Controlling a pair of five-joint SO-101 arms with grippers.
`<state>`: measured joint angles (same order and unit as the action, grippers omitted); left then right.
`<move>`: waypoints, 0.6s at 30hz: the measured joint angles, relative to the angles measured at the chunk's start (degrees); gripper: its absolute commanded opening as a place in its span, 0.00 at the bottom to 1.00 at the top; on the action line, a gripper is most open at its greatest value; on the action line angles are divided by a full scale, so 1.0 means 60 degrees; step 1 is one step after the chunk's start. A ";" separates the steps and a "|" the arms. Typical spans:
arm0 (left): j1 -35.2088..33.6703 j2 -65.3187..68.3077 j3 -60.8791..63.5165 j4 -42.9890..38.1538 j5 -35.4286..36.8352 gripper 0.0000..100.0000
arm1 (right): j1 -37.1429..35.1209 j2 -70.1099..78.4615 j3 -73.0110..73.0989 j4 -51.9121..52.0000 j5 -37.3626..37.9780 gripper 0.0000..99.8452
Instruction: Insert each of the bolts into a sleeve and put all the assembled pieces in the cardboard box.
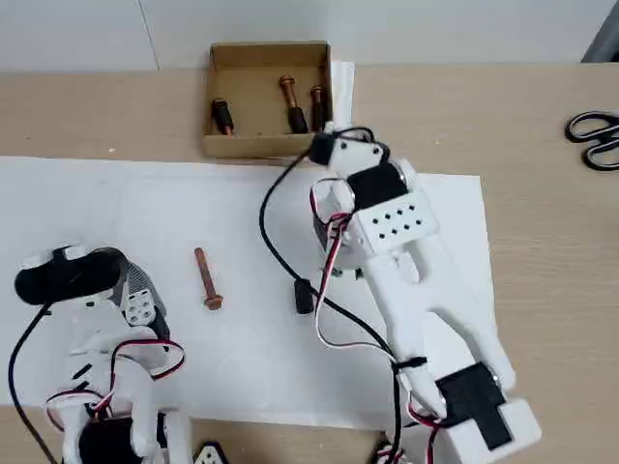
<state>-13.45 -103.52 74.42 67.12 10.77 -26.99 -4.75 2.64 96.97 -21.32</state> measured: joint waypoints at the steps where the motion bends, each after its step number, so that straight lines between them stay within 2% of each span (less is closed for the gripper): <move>1: 0.0000 0.0000 0.0000 0.0000 0.0000 0.01 | -0.0161 0.0000 0.0088 0.0000 0.0000 0.09; 9: 0.0000 0.0000 0.0000 0.0000 0.0000 0.01 | -0.1333 0.0337 0.0571 -0.0337 -0.0015 0.10; 15: 0.0000 0.0000 0.0000 0.0000 0.0000 0.01 | -0.1377 0.1099 0.0571 -0.0864 0.0073 0.20; 18: 0.0000 0.0000 0.0000 0.0000 0.0000 0.01 | -0.1377 0.1451 0.0571 -0.1070 0.0147 0.21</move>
<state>-13.45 -103.52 74.42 67.12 10.77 -35.25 3.96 6.07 90.55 -20.44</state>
